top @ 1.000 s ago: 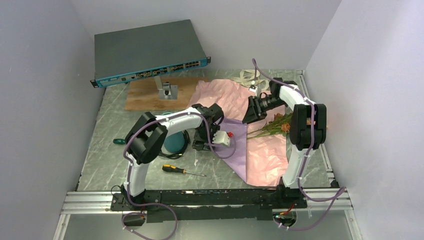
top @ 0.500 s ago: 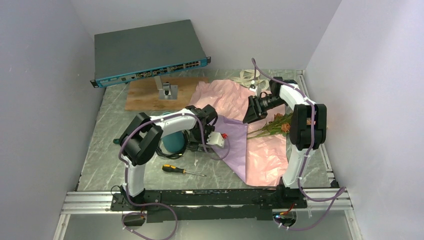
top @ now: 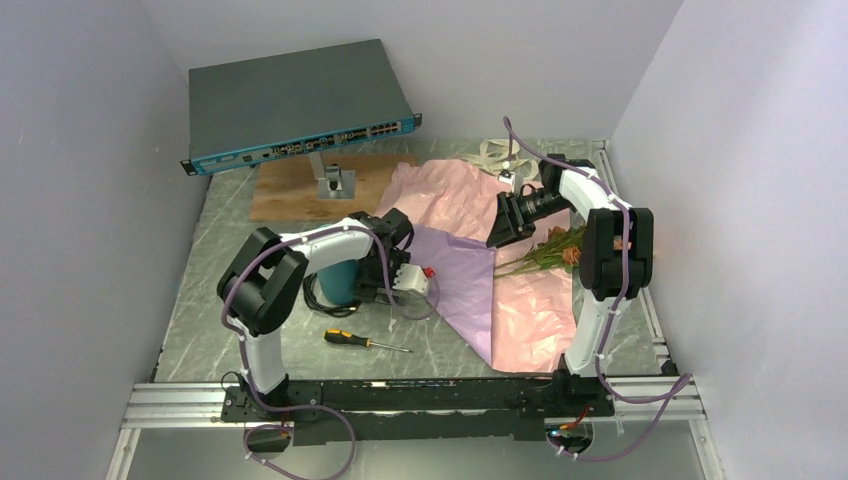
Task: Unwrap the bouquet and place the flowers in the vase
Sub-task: Move the vase to the center of the board.
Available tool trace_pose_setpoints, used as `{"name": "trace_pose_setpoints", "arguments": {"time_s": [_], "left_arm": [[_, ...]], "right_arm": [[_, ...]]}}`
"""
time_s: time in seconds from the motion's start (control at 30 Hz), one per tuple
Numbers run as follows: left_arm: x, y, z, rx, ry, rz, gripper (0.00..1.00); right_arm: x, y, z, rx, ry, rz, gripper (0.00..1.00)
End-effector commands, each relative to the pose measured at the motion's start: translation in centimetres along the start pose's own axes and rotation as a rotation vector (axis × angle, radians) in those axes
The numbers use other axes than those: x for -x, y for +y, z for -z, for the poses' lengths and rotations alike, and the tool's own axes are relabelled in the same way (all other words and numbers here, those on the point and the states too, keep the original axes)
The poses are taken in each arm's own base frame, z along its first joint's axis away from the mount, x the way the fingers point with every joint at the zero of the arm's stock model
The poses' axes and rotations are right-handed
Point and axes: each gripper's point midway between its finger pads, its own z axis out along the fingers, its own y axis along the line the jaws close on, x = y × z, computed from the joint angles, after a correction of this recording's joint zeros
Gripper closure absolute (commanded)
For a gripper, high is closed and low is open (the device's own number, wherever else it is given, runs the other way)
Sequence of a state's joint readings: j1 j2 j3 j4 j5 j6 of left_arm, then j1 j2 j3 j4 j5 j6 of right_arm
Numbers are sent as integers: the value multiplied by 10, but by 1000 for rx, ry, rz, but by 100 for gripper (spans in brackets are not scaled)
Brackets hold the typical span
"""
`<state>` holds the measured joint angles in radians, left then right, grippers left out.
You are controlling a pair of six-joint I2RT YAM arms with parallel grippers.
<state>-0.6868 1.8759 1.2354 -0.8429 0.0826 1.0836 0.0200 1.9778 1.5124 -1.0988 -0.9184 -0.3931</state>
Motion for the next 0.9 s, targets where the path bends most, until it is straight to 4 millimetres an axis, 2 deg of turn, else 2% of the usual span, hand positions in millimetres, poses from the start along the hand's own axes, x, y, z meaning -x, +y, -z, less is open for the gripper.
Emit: {"name": "trace_pose_setpoints", "arguments": {"time_s": [0.0,0.17,0.43,0.63,0.87], "left_arm": [[-58,-38,-18,-150,155,14,15],[-76,-43,-20,-163,156,25,15],[-104,-44,-17,-154,143,57,15],[-124,-47,-22,-142,135,78,15],[-140,-42,-24,-109,123,91,16]], "right_arm": [[4,-1,5,-16,-7,34,45],[-3,-10,4,-58,14,35,44],[-10,-38,2,-183,42,18,42],[-12,-54,-2,-239,56,-17,40],[-11,-61,-10,-234,62,-37,37]]}}
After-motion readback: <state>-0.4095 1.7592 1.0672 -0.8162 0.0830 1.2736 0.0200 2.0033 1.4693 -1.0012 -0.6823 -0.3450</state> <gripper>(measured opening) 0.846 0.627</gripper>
